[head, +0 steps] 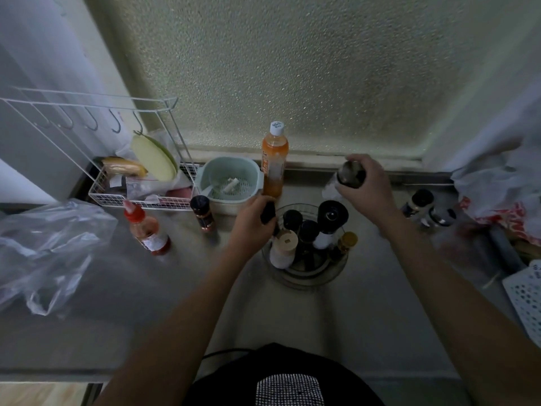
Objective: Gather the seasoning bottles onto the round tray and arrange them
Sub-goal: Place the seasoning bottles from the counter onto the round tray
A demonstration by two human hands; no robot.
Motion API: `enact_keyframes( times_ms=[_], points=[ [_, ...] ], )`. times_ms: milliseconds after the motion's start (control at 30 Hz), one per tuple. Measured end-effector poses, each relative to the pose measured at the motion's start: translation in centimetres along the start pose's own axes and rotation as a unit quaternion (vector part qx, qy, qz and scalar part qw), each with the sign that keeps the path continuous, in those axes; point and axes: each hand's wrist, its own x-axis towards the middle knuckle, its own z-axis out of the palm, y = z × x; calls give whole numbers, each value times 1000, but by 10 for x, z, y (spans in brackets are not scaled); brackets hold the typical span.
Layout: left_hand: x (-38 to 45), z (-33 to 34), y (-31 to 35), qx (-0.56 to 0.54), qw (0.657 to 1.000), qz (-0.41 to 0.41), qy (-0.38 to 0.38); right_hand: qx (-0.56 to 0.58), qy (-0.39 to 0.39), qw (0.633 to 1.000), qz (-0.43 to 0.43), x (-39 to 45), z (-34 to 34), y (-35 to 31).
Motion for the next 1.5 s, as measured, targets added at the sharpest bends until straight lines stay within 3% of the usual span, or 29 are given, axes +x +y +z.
enact_keyframes(
  times_ms=[200, 367, 567, 667, 933, 1000, 1100, 1233, 1367, 1500],
  points=[
    [8, 18, -7, -28, 993, -89, -75, -98, -137, 985, -22, 18, 28, -17],
    [13, 16, -1, -128, 978, -143, -84, -228, -223, 948, -4, 12, 52, -23],
    [12, 17, -5, -179, 962, -189, -86, -183, -281, 942, 19, 15, 59, -15],
    [11, 16, -5, -183, 959, -199, -86, -143, -269, 952, 36, 16, 63, -14],
    [5, 16, -10, -164, 966, -169, -107, -197, -283, 939, 22, 13, 72, -7],
    [2, 13, -10, -121, 981, -136, -65, -176, -259, 949, 29, 12, 68, -1],
    [-2, -1, -16, -11, 994, -96, 56, -121, -131, 983, 42, 13, 49, 16],
    [0, -17, -43, 147, 960, -104, 217, -114, 8, 991, 74, 11, 4, 55],
    [11, -24, -66, 164, 949, -187, 192, -189, 109, 966, 137, 4, -37, 97],
    [15, -20, -82, 171, 955, -186, 158, -230, 147, 936, 221, 4, -64, 134]
  ],
)
